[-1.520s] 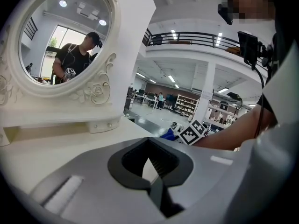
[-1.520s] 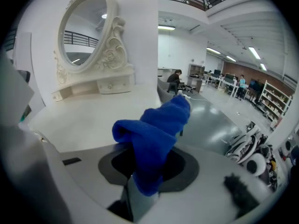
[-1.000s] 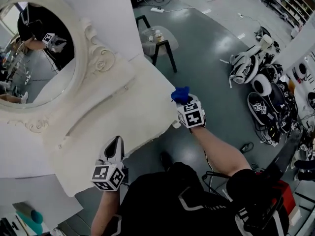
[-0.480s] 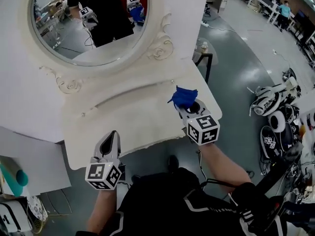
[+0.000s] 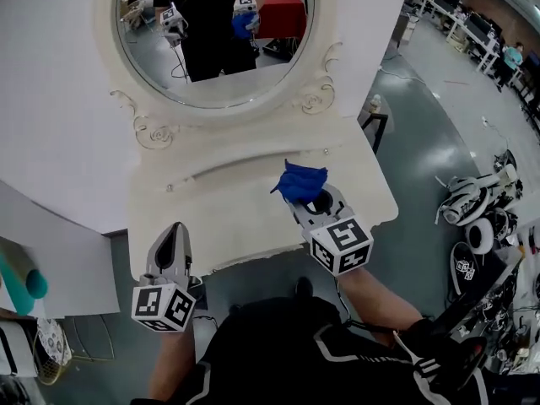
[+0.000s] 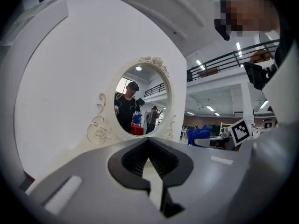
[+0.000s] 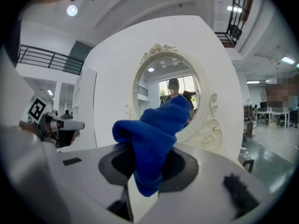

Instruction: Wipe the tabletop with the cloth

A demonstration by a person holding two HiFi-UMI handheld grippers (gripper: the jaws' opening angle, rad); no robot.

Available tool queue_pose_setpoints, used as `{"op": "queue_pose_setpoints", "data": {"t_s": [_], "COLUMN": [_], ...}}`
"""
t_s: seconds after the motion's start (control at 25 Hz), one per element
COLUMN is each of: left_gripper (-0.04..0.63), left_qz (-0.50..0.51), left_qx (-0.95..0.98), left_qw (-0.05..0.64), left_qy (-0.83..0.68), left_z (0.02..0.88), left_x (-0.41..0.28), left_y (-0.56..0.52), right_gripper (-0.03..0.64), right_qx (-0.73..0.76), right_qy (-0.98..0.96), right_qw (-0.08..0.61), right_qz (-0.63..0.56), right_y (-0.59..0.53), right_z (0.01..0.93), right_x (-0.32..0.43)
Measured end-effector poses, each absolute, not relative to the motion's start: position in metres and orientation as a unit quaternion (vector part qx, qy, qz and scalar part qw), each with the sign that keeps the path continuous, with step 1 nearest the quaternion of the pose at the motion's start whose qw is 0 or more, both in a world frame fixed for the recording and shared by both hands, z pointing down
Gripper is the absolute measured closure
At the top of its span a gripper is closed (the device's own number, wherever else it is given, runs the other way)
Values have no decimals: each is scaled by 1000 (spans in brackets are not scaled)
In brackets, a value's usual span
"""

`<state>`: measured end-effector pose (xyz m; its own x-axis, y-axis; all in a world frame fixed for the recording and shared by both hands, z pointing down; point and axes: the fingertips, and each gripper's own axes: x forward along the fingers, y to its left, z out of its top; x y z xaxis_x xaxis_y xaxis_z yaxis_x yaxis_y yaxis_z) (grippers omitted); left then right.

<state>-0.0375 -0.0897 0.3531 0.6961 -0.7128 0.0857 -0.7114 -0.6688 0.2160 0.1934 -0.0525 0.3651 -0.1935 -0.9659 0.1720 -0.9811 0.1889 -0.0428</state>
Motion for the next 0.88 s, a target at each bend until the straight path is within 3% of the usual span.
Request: {"op": "queue_pose_setpoints", "data": {"t_s": [0.32,0.88], "left_gripper": [588,588], "left_qz": [-4,-26], "left_qx": [911,916], "left_qw": [77,120], "left_qy": [-405,-382], "left_z": [338,339], "left_x": [-57,-62], "left_y": [-98,-92], "right_gripper": [502,502], "right_qx": [626,631], "right_qy": [-774,-770], "right_qw": [51,57], "right_qz": [74,75], "right_y": [-54,-47], "right_z": [356,355], "right_x": [164,158]}}
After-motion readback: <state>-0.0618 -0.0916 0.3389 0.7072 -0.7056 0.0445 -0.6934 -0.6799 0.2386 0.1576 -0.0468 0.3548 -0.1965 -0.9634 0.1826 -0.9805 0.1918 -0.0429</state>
